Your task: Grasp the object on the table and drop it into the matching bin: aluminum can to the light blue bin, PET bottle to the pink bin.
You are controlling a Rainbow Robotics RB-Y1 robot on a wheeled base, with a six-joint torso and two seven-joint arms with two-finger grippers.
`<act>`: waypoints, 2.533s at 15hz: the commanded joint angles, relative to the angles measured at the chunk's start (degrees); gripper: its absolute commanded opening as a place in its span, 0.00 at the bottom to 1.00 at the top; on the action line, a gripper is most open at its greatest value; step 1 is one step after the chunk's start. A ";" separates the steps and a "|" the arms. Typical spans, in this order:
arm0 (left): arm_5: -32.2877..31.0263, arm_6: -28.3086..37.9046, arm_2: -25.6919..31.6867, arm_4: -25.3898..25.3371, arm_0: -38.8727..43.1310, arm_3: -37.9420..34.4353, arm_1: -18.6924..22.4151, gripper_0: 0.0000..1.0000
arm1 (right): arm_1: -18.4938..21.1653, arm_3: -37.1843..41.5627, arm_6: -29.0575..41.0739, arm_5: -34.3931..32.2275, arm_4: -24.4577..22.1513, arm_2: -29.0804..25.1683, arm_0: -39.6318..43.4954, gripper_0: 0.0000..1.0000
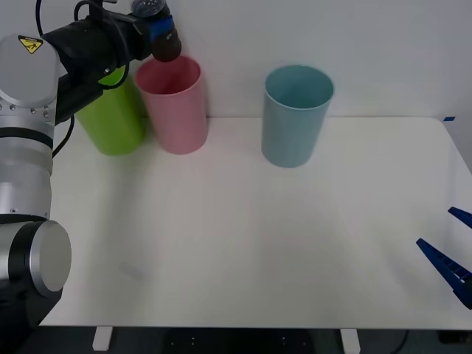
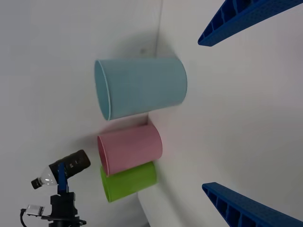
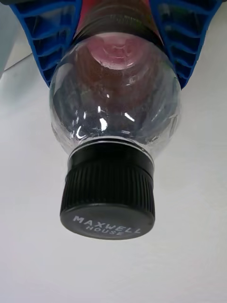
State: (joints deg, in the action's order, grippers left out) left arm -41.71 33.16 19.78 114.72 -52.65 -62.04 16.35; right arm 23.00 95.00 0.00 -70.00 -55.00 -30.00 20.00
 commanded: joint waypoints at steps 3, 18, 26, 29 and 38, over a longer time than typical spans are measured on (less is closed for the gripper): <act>-0.04 0.06 0.17 -1.17 0.18 -0.01 0.09 1.00 | 0.00 0.00 0.00 0.00 0.00 0.00 0.00 1.00; -4.00 -3.89 1.05 -25.34 21.97 -15.30 6.86 1.00 | 0.00 0.00 0.00 0.00 0.00 0.00 0.00 1.00; -9.27 -7.94 5.97 -36.59 39.29 -27.52 8.97 1.00 | 0.00 0.00 0.00 0.00 0.00 0.00 0.00 1.00; -10.94 -13.47 6.94 -42.39 45.09 -28.40 11.87 1.00 | 0.00 0.00 0.00 0.00 0.00 0.00 0.00 1.00; -23.42 -19.28 16.08 -46.96 57.04 -28.40 17.58 1.00 | 0.00 0.00 0.00 0.00 0.00 0.00 0.00 1.00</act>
State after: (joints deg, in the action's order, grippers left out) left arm -64.74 14.34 35.57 68.07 3.46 -90.40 33.47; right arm 23.00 95.00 0.00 -70.00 -55.00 -30.00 20.00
